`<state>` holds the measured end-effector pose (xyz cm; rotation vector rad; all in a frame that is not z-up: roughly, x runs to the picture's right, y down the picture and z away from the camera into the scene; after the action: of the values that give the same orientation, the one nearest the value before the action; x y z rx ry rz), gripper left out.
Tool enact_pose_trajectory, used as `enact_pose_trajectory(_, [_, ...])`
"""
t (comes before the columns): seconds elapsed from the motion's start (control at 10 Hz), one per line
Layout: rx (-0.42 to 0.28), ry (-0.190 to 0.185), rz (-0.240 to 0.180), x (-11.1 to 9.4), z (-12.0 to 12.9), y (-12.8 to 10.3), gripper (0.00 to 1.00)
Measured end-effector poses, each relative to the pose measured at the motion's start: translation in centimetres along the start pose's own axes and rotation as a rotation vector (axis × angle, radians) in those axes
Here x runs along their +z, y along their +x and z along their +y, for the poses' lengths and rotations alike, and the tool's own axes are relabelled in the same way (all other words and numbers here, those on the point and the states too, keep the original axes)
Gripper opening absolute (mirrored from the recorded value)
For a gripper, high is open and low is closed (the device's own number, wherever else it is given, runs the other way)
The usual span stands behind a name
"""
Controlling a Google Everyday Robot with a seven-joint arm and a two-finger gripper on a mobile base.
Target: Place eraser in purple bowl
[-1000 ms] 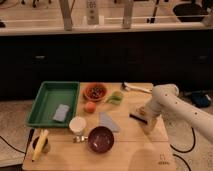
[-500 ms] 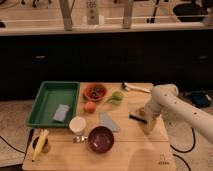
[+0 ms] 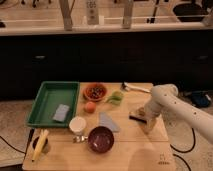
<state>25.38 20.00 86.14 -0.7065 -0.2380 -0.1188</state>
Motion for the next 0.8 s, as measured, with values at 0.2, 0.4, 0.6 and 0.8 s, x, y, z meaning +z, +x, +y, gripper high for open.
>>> enact_pose_trajectory(0.2, [-0.003,-0.003,-0.002,0.03,0.1,-0.08,0.62])
enact_pose_trajectory(0.4, [-0.005,-0.008,-0.004,0.09,0.27,-0.13,0.53])
enact_pose_trajectory(0.6, [-0.004,-0.014,-0.007,0.07,0.56,-0.05,0.31])
enact_pose_trajectory(0.8, [-0.004,-0.018,0.005,-0.15,0.73,0.12,0.11])
